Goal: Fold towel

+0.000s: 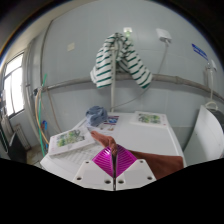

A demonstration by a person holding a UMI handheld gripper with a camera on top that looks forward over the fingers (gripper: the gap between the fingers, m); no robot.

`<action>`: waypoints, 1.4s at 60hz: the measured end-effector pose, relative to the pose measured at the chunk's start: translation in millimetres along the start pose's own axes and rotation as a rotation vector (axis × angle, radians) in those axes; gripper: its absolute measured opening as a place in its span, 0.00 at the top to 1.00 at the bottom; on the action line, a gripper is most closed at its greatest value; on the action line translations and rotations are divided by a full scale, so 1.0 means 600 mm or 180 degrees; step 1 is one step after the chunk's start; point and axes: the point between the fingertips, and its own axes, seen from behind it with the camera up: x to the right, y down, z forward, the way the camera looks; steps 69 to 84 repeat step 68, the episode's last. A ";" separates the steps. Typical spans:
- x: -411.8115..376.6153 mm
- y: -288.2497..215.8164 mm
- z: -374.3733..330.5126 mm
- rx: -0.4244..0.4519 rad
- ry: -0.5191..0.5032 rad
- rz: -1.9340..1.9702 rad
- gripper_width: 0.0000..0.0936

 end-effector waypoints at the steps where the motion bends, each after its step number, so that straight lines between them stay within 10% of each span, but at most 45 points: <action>1: 0.019 -0.002 -0.008 0.0005 0.0055 0.0039 0.99; 26: 0.344 0.185 -0.073 -0.0702 0.1305 0.0887 0.95; 33: 0.350 0.179 -0.095 -0.0625 0.1437 0.1007 0.65; 39: 0.346 0.160 -0.132 -0.0547 0.1550 0.0892 0.06; 84: 0.116 0.146 -0.351 -0.0369 0.1335 0.0669 0.10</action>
